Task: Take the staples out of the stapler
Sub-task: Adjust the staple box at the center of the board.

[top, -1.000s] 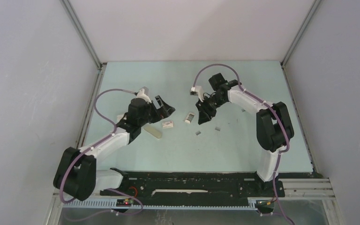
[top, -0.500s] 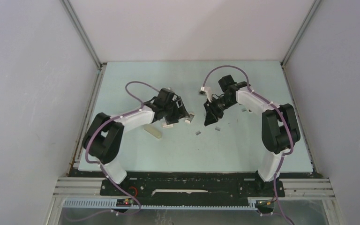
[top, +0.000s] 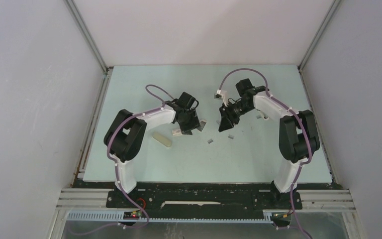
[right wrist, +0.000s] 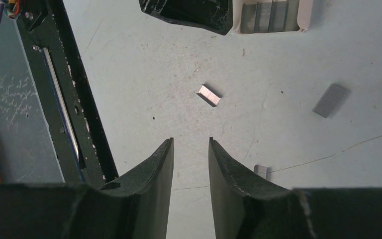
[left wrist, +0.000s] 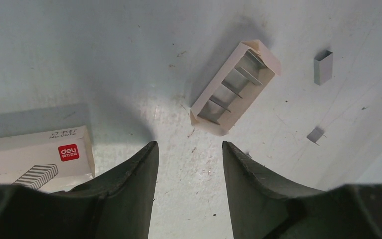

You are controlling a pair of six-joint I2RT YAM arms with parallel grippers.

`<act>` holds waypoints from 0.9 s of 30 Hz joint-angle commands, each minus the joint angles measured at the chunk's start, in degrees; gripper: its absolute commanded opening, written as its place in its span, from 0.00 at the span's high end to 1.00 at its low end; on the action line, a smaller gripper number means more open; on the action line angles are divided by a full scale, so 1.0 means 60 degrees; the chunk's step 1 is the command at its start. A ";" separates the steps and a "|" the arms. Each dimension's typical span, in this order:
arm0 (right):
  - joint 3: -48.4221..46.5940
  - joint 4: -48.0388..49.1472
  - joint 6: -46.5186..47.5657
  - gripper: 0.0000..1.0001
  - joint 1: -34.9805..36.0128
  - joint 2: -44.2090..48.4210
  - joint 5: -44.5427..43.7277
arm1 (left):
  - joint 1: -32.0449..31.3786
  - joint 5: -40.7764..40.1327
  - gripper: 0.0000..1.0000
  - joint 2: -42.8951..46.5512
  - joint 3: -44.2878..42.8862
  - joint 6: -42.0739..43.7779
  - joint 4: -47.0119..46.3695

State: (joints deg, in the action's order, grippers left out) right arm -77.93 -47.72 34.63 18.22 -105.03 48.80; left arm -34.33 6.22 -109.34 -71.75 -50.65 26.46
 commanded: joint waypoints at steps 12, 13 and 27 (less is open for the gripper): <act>0.0023 -0.0285 0.0664 0.60 -0.0044 0.0246 -0.0109 | 0.0325 0.0069 0.43 -0.0390 -0.0973 -0.0078 0.0261; 0.0074 -0.0290 0.0754 0.60 -0.0051 0.0269 -0.0300 | 0.0361 0.0098 0.43 -0.0413 -0.0976 -0.0083 0.0239; 0.1036 0.0158 0.0762 0.59 -0.0061 0.0275 -0.3270 | 0.0521 -0.0751 0.43 0.1171 -0.0415 0.1161 -0.0335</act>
State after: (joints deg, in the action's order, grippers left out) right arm -71.46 -48.31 39.13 18.09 -104.90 33.71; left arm -31.66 5.08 -110.50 -74.81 -47.99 27.70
